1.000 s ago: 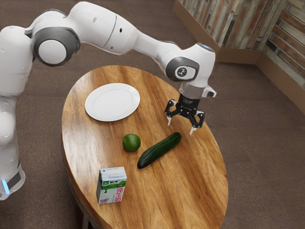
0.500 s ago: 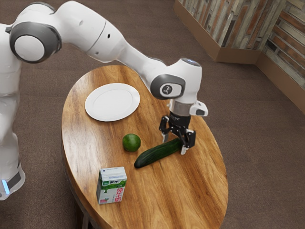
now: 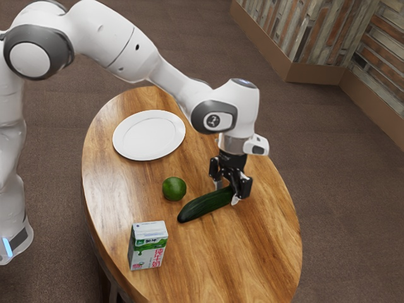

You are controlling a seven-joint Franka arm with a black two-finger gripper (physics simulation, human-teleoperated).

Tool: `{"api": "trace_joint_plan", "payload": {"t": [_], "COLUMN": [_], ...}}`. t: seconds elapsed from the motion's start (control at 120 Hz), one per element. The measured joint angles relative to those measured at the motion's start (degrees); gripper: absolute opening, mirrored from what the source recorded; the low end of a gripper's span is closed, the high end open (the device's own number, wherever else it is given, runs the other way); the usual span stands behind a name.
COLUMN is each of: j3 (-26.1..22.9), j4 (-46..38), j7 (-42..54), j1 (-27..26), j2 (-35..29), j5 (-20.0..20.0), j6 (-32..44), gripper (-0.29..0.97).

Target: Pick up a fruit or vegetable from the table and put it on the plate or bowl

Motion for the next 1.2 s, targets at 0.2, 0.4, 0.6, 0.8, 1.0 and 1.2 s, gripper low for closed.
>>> {"api": "trace_joint_plan", "payload": {"t": [0.2, 0.4, 0.6, 0.8, 1.0, 1.2], "j3": [0.02, 1.47, 2.11, 2.6, 9.97, 13.7], "j4": [-0.25, -2.59, -8.37, -15.55, -15.87, -16.27], "j7": [0.59, -0.05, -1.48, -2.58, -3.11, -3.16], "j1": [0.04, -0.73, 11.31, 24.22, 26.03, 25.98], "j2": [-0.04, -12.61, -25.76, -34.05, -32.47, -27.56], "j5": [0.49, 2.23, 2.96, 3.15, 4.11, 4.53], "j6": [0.33, 0.24, -1.22, -4.76, -8.44, -10.0], "gripper": [0.24, 0.23, 0.22, 0.24, 0.24, 0.24]}}
